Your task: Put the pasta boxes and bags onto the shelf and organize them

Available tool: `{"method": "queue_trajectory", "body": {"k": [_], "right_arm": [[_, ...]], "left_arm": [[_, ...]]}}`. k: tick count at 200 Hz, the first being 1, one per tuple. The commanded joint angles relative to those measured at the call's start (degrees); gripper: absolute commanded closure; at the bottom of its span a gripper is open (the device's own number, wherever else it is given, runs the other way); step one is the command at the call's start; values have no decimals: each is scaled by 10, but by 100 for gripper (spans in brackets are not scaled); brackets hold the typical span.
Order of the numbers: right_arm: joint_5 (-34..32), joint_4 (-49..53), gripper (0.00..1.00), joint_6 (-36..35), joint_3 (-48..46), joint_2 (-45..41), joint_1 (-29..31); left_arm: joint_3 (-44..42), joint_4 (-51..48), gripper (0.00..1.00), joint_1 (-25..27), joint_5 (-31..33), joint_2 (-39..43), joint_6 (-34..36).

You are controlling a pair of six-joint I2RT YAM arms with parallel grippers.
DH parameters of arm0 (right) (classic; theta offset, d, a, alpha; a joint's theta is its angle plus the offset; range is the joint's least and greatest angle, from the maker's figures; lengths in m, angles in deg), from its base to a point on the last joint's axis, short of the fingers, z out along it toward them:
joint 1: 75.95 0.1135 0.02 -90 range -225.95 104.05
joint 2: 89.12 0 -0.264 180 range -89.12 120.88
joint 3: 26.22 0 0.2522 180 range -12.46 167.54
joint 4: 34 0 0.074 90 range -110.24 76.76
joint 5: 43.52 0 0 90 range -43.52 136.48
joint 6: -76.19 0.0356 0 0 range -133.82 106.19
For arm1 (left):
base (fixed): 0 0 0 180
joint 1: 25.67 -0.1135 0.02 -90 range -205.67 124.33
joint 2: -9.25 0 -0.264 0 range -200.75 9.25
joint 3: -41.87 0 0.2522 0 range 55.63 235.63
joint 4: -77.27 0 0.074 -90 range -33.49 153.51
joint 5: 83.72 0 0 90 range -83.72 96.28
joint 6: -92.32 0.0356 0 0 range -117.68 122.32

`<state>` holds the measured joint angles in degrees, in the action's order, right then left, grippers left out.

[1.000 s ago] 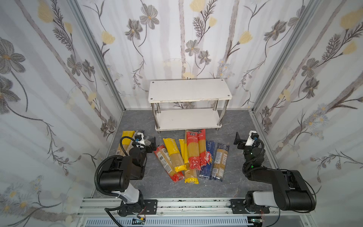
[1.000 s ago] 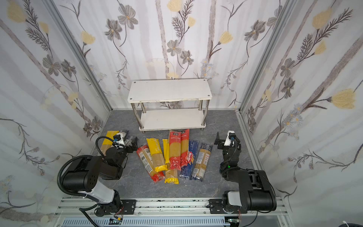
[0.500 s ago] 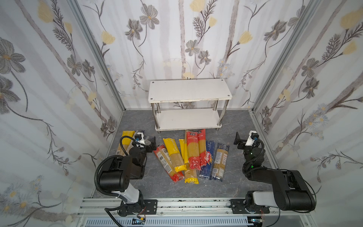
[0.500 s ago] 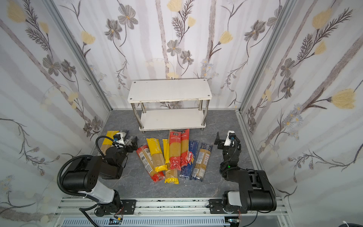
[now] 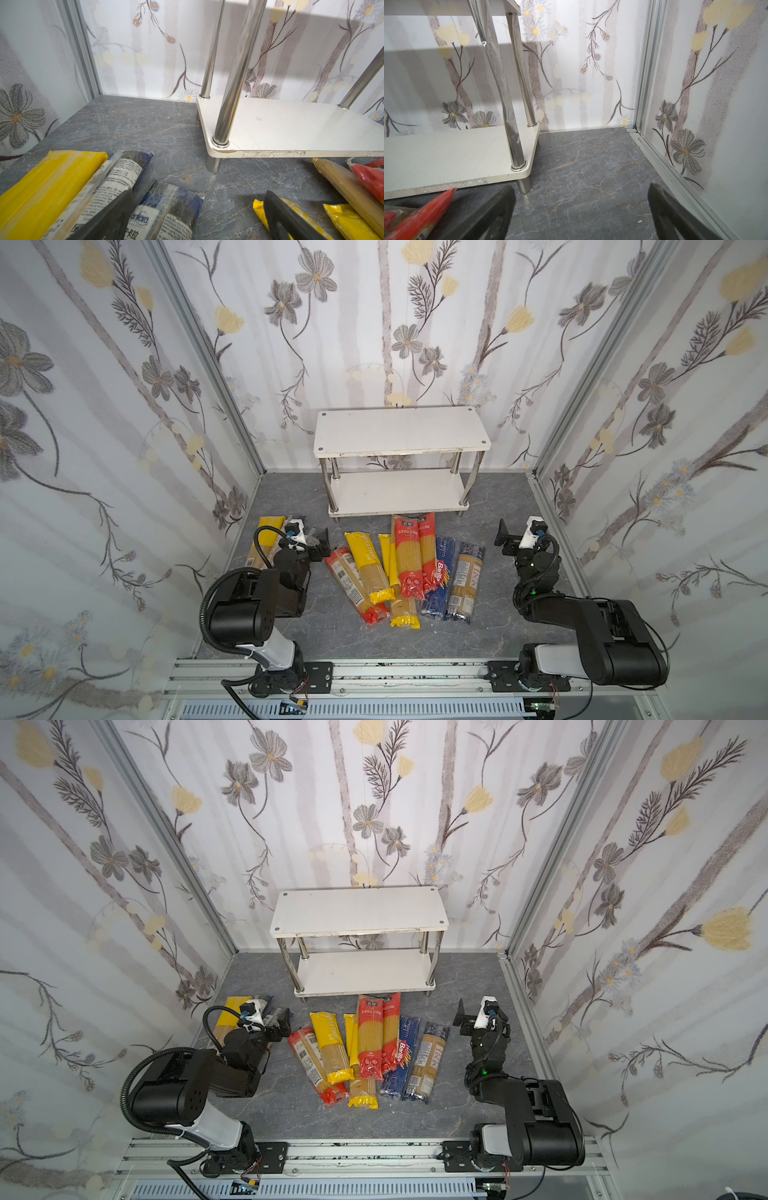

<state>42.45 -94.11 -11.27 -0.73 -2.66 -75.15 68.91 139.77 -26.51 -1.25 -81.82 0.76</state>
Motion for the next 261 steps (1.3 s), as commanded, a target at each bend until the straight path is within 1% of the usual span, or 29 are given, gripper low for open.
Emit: {"method": "queue_trajectory", "body": {"k": [1, 150, 165, 187, 201, 213, 229, 238, 249, 261], "right_arm": [[-5, -2, 0, -3, 4, 0, 1], [-2, 3, 0, -8, 5, -5, 2], [-3, 64, 0, -17, 27, -24, 9], [-41, 166, 0, -20, 74, -41, 25], [-57, 226, 0, -22, 99, -49, 37], [-92, 294, 0, -7, 129, -59, 52], [-110, 388, 1, 28, 168, -73, 64], [-112, 451, 1, 33, 197, -74, 72], [-109, 545, 8, 64, 242, -68, 75], [-79, 629, 16, 78, 284, -55, 79]], "left_arm": [[3, 9, 0, 0, 2, 1, -1], [4, 7, 0, 0, 3, 1, -1], [4, 6, 0, 0, 4, 1, -2], [4, 7, 0, 0, 5, 1, -2], [5, -2, 0, 2, 20, 11, -4], [8, -19, 0, 4, 33, 27, -6], [23, -68, 0, 10, 48, 57, -2], [33, -100, 0, 18, 67, 71, 2], [48, -138, 0, 31, 91, 90, 9], [62, -174, 0, 44, 115, 111, 18]]}}
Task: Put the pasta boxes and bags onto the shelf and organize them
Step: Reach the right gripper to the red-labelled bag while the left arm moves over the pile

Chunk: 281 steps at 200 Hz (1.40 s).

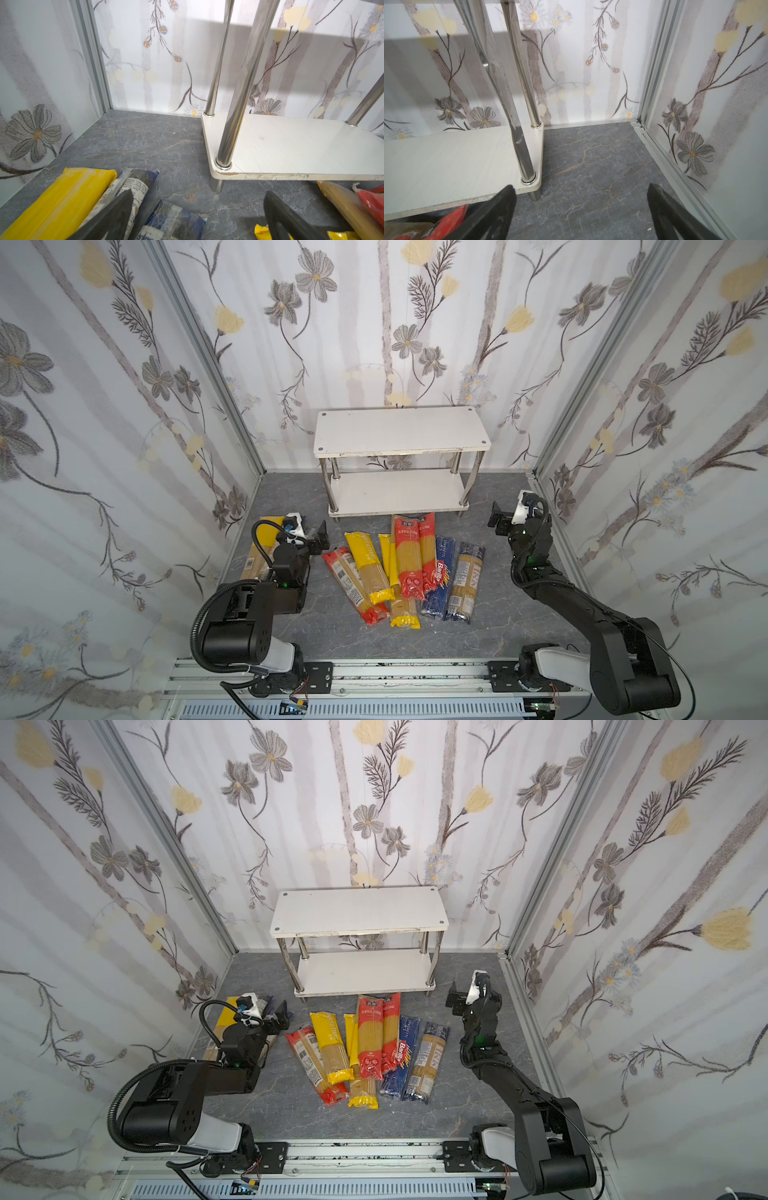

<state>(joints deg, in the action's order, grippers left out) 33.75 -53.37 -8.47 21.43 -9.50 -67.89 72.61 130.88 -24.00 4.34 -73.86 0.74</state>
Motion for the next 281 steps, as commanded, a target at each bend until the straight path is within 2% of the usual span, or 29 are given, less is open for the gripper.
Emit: {"method": "queue_trajectory", "body": {"k": [1, 15, 33, 57, 79, 93, 115, 155, 203, 234, 281], "right_arm": [[11, 228, 16, 50, 65, 14, 7], [29, 281, 17, 56, 88, 21, 25], [17, 319, 17, 59, 88, 15, 68], [-9, 379, 15, 90, 135, 17, 125], [-20, 422, 15, 129, 165, 34, 173], [-23, 432, 14, 155, 175, 43, 198], [-3, 438, 14, 198, 184, 71, 233], [31, 453, 14, 224, 212, 134, 293], [76, 471, 14, 235, 254, 182, 325], [97, 496, 14, 234, 283, 211, 332], [123, 532, 15, 229, 309, 237, 349]], "left_arm": [[26, -86, 0, 20, 61, 33, 18], [36, -97, 0, 30, 74, 63, 14], [59, -136, 0, 39, 72, 105, -2], [116, -242, 0, 64, 94, 150, -16], [159, -341, 0, 94, 86, 175, -43], [172, -378, 0, 121, 78, 190, -57], [183, -419, 0, 178, 101, 207, -73], [215, -532, 0, 263, 150, 217, -96], [227, -638, 0, 305, 162, 264, -144], [226, -687, 0, 312, 162, 282, -189], [232, -741, 0, 317, 153, 285, -207]]}}
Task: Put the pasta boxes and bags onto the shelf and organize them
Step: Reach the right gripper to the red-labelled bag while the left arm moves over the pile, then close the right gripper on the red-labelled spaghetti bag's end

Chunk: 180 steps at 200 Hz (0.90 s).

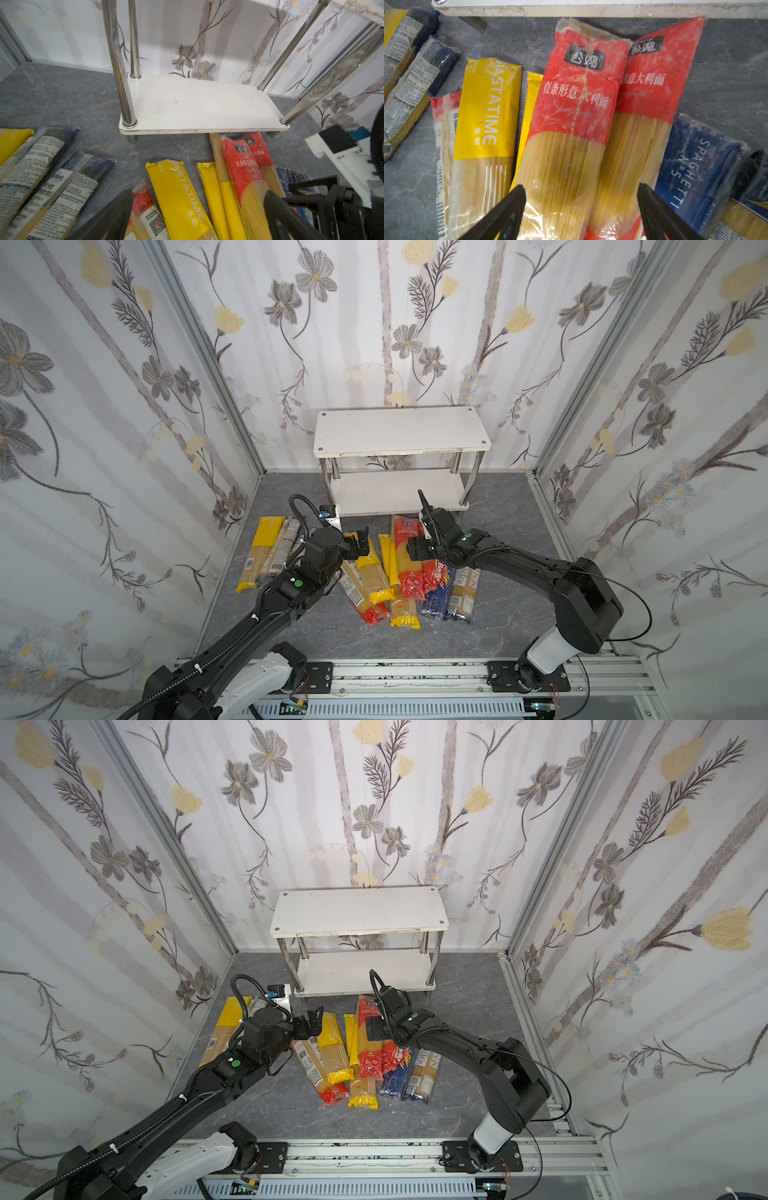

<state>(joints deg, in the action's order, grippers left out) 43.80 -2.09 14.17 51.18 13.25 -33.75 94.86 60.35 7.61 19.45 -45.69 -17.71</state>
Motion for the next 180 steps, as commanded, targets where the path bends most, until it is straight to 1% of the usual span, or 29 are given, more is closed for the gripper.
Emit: {"method": "queue_trajectory", "body": {"k": [1, 31, 73, 80, 89, 101, 125, 141, 163, 180], "right_arm": [[23, 20, 15, 3, 12, 10, 8], [26, 33, 14, 1, 18, 15, 20], [37, 37, 13, -3, 31, 34, 21], [40, 35, 12, -3, 32, 39, 22], [42, 34, 8, -3, 35, 46, 22], [48, 35, 7, -5, 39, 56, 22], [67, 35, 5, -21, 49, 71, 22], [69, 40, 5, -35, 57, 76, 22], [66, 48, 9, -51, 59, 78, 22], [71, 49, 19, -61, 53, 80, 22]], "left_arm": [[9, -36, 0, 1, 2, 4, -23], [7, -41, 0, 2, 6, 5, -32], [20, -45, 0, 2, -3, -18, -36], [22, -46, 0, 2, -2, -21, -38], [25, -46, 0, 2, -2, -24, -38], [28, -47, 0, 2, 0, -29, -39], [39, -48, 0, 1, 4, -42, -42], [51, -48, 0, 2, 5, -55, -47], [67, -51, 0, 1, 7, -73, -62], [77, -54, 0, 3, 6, -82, -77]]}}
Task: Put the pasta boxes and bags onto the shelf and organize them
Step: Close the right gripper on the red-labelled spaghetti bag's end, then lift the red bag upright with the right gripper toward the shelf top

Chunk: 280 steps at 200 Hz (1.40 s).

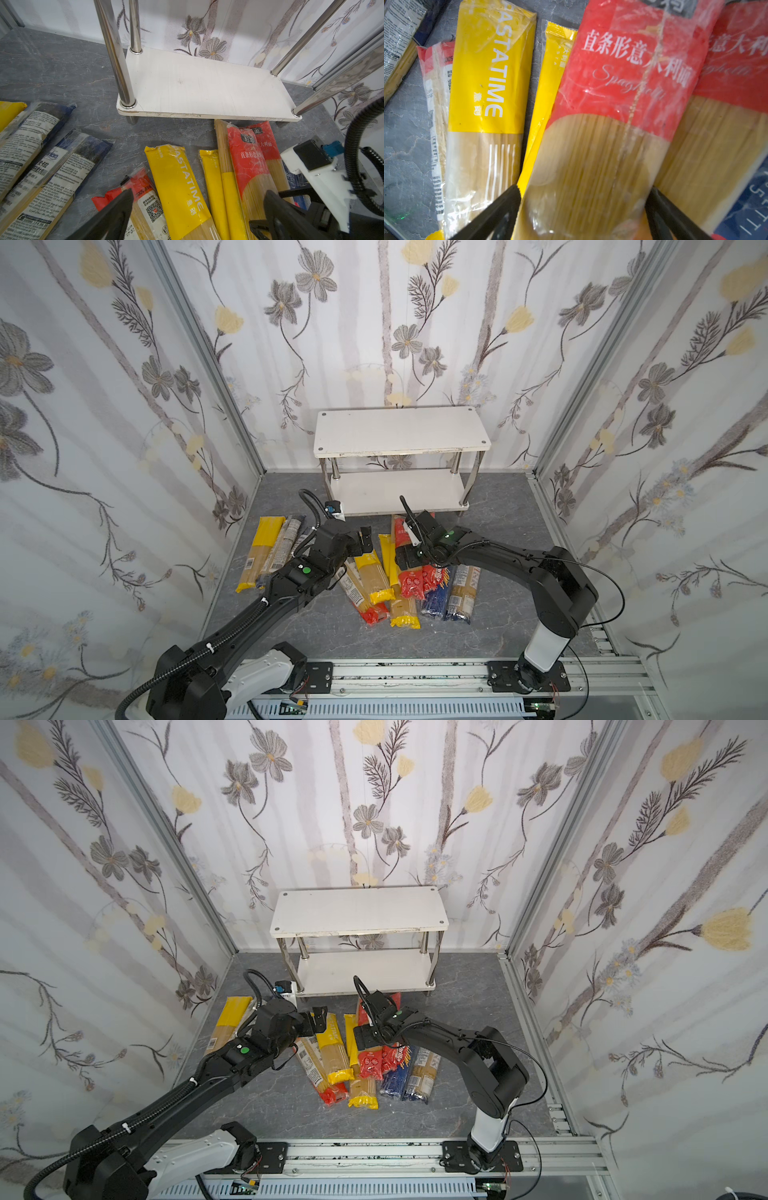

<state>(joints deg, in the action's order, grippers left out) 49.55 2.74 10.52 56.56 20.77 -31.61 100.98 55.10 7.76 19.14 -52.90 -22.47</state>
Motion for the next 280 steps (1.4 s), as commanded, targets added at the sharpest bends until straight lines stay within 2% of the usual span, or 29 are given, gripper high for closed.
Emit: {"method": "queue_trajectory", "body": {"k": [1, 48, 74, 95, 130, 173, 204, 234, 280], "right_arm": [[14, 0, 21, -25, -1, 4, 0], [36, -8, 62, -39, -46, -2, 0], [27, -4, 76, -33, -65, -30, 0], [25, 13, 87, -20, -63, -53, 0], [26, 51, 92, 28, -49, -100, 0], [-7, 132, 98, 46, -32, -180, 1], [-35, 185, 98, 59, -10, -250, 1], [-63, 232, 97, 59, 47, -280, 1], [-144, 291, 97, 11, 173, -287, -4]], "left_arm": [[16, -2, 0, 1, 8, -10, -30], [20, -19, 0, 4, 10, -4, -37], [25, -20, 0, 4, 13, -8, -28], [43, -20, 0, 5, 7, -38, 14], [77, -20, 0, 4, -30, -67, 56], [68, -19, 0, 4, -44, -22, 64], [74, -20, 0, 4, -52, -4, 85], [107, -19, 0, 5, -68, -21, 90], [162, -18, 0, 5, -84, -76, 95]]}}
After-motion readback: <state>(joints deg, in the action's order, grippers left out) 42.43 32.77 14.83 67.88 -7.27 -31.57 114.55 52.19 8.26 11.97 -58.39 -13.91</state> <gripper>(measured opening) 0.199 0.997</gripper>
